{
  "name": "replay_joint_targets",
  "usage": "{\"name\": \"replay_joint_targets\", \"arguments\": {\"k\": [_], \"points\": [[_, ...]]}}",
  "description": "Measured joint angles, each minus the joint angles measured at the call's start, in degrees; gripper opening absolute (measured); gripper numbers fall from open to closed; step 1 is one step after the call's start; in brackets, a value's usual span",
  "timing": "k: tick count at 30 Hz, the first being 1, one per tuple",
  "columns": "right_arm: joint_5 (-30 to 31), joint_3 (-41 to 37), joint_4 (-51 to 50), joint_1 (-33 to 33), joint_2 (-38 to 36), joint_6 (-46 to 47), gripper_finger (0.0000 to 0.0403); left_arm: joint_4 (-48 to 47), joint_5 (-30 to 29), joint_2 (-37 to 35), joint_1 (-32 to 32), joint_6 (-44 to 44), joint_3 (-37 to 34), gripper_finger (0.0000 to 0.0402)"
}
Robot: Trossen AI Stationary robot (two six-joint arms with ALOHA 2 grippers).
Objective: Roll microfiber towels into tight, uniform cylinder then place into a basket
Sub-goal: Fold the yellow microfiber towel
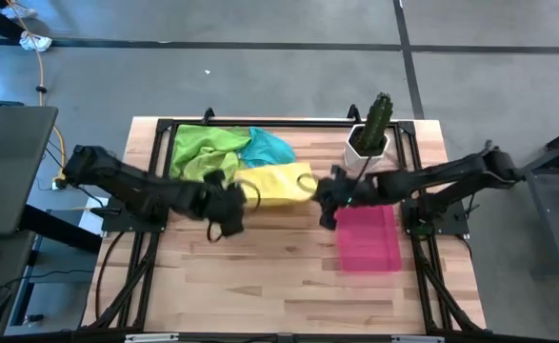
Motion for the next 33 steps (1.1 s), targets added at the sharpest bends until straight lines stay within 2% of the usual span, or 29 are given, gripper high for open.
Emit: {"name": "replay_joint_targets", "arguments": {"k": [3,6,10,14,16,20,25,30,33], "points": [[-0.62,0.0,0.87,3.6,4.33,3.33,0.0,5.16,1.21,1.78,-4.75,-2.07,-2.99,0.0],[-3.19,0.0,2.08,6.3,7.92,5.67,0.0,8.68,4.16,4.39,-8.8,-2.66,-2.92,0.0],[-7.55,0.0,4.5,8.73,10.72,9.31,0.0,12.45,11.86,6.77,-12.46,-2.66,-2.93,0.0],[-12.01,0.0,5.13,10.51,11.48,12.33,0.0,17.7,21.31,7.91,-14.17,-3.26,-2.86,0.0],[-13.08,0.0,5.88,11.23,11.56,12.53,0.0,18.42,24.2,7.78,-14.62,-3.18,-3.05,0.0],[-12.75,0.05,7.68,11.93,12.03,11.4,0.0,18.55,23.89,7.75,-14.55,-3.49,-2.97,0.0],[-7.37,-0.02,6.04,10.31,13.28,9.16,0.0,13.75,23.0,7.76,-13.18,-8.83,-2.96,0.0],[-7.34,-0.02,7.83,7.13,15.04,5.97,0.0,7.86,22.96,7.76,-11.15,-16.42,-2.96,0.0],[-7.32,0.0,7.99,5.45,15.98,4.62,0.0,5.05,22.52,7.74,-9.79,-18.08,-3.21,0.0]]}}
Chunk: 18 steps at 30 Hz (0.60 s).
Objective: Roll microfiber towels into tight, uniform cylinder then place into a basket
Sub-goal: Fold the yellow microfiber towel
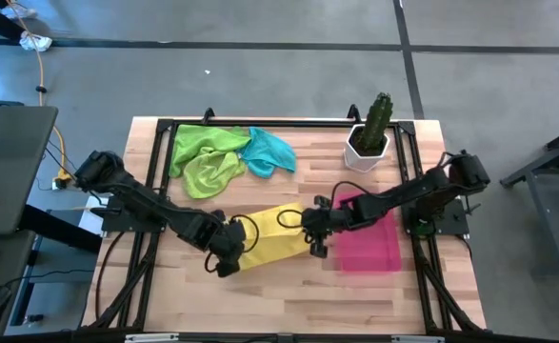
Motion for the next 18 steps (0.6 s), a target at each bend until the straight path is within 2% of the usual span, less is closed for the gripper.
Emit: {"name": "replay_joint_targets", "arguments": {"k": [14,18], "points": [[0.0,0.0,2.71,-5.95,2.24,-4.22,0.0,0.57,1.16,0.02,6.59,1.51,-5.13,0.0],[0.0,0.0,3.74,-7.25,3.82,-4.41,0.0,2.31,3.28,0.02,8.21,3.52,-6.84,0.0]]}}
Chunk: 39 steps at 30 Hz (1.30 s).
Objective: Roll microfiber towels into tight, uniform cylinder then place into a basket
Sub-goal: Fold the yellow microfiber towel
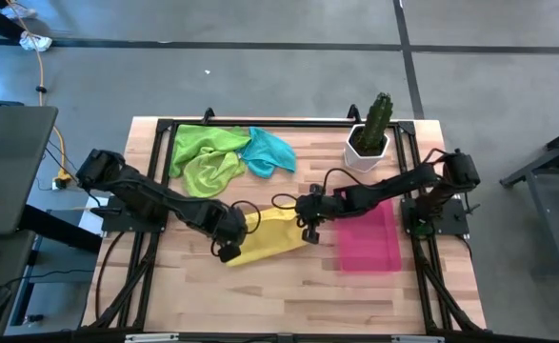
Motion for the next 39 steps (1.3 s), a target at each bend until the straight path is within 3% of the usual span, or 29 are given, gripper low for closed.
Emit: {"name": "replay_joint_targets", "arguments": {"k": [21,32,39], "points": [[0.0,0.0,2.32,-2.22,2.1,-4.7,0.0003,0.87,-0.66,0.0,1.49,6.56,-0.34,0.0],[0.98,0.0,2.32,-2.53,2.08,-10.52,0.0105,0.86,-3.09,0.0,1.49,6.62,-0.34,0.0],[5.06,0.0,1.44,-2.92,1.89,-11.04,0.0113,0.86,-5.31,0.0,2.0,7.09,-0.34,0.0]]}}
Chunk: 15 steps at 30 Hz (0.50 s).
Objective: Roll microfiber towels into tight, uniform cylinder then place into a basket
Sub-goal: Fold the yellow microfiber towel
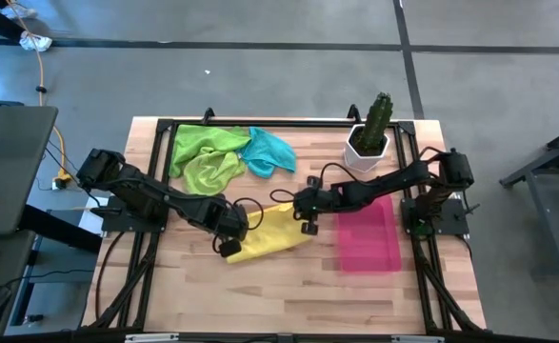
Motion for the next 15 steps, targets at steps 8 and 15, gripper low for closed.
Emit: {"name": "replay_joint_targets", "arguments": {"k": [8,15], "points": [[0.74,0.0,2.04,0.1,-1.8,2.86,0.0113,0.06,1.92,0.0,1.75,0.04,0.0,0.0],[-2.81,0.02,4.09,0.17,2.36,5.84,0.0113,0.52,2.77,0.04,2.01,0.02,0.0,0.0]]}}
